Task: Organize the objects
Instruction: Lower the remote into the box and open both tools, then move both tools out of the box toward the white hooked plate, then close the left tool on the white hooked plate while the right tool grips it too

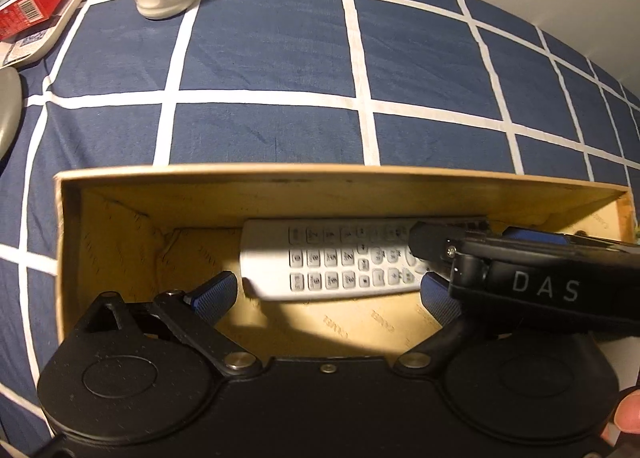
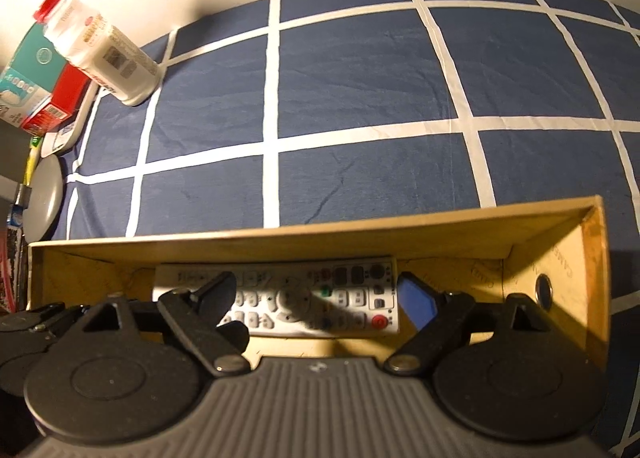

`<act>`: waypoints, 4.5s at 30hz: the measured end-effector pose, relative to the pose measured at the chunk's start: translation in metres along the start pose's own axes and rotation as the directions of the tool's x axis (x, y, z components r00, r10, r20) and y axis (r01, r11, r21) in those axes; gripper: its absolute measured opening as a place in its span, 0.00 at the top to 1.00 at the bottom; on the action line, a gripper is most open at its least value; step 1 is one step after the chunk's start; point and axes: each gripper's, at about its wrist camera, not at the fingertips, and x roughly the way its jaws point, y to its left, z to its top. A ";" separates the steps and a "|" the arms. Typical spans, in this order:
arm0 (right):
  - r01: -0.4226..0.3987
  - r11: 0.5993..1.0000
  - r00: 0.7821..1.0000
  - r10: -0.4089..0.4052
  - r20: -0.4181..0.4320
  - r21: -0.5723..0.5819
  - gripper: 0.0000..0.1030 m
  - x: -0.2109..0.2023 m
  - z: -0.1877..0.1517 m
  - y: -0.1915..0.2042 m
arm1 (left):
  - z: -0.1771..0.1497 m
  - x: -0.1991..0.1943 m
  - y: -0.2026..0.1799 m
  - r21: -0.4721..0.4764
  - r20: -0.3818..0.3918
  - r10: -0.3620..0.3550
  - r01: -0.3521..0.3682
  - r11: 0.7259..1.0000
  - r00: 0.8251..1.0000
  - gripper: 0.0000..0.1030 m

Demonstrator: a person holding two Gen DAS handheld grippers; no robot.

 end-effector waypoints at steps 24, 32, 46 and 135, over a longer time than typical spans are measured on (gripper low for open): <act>-0.006 0.997 0.995 0.014 0.097 -0.078 0.04 -0.101 -0.056 0.004 | -0.074 -0.090 -0.029 0.006 0.103 0.047 -0.047 0.999 0.994 0.00; 0.001 0.997 0.990 0.009 0.144 -0.072 0.00 -0.136 -0.085 -0.002 | -0.104 -0.113 -0.039 0.022 0.130 0.052 -0.055 0.998 0.990 0.00; 0.015 0.999 0.983 -0.008 0.185 -0.038 0.00 -0.178 -0.141 -0.027 | -0.156 -0.134 -0.073 0.055 0.147 0.034 -0.043 0.998 0.989 0.00; 0.089 0.977 0.977 -0.124 -0.176 -0.193 0.15 -0.120 -0.165 -0.264 | -0.214 0.027 -0.271 -0.200 -0.048 -0.193 0.180 0.963 0.980 0.12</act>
